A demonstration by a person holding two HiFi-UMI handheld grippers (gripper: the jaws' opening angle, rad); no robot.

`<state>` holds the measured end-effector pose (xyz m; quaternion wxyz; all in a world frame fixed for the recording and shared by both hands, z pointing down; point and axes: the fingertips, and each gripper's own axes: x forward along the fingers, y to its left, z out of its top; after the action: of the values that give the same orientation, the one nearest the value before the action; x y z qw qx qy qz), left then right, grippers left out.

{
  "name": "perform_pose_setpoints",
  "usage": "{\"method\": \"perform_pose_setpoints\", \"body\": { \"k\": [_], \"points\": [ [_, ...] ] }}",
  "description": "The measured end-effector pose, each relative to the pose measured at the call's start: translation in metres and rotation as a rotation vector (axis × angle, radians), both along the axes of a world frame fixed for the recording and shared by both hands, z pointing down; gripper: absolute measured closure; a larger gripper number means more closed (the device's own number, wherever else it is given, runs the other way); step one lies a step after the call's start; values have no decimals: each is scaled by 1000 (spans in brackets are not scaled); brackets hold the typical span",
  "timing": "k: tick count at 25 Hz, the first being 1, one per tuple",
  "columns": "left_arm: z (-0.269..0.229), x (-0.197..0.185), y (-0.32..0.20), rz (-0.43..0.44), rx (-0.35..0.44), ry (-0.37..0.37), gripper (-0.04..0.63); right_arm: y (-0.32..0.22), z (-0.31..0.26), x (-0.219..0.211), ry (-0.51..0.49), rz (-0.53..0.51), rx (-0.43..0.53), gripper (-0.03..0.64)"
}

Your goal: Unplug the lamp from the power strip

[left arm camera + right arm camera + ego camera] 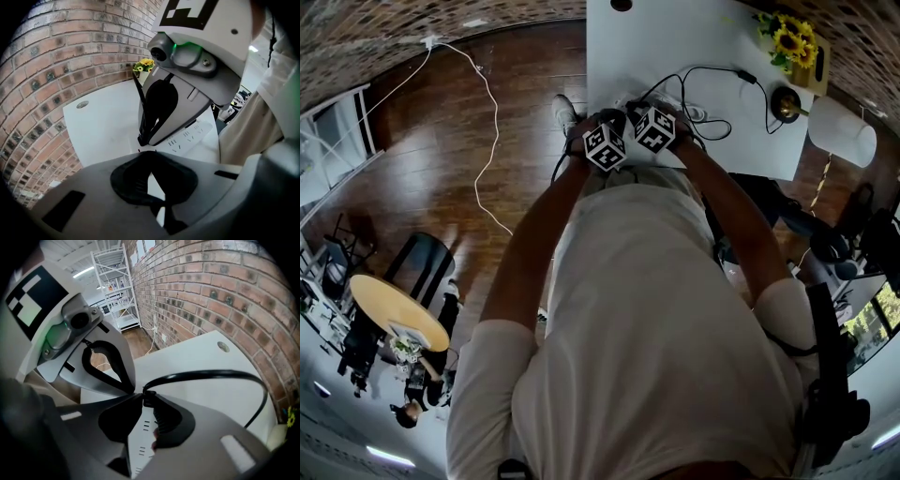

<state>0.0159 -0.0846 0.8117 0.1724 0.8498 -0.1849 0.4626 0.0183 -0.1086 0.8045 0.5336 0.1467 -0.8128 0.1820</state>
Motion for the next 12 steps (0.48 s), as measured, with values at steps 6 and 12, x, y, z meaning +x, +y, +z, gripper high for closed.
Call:
{"method": "perform_pose_setpoints", "body": {
  "k": [6,12],
  "points": [
    [1,5,0,8,-3,-11,592,0,1,0,17,6,18,543],
    [2,5,0,14,22,-16,592,-1,1,0,6,1,29,558]
  ]
}}
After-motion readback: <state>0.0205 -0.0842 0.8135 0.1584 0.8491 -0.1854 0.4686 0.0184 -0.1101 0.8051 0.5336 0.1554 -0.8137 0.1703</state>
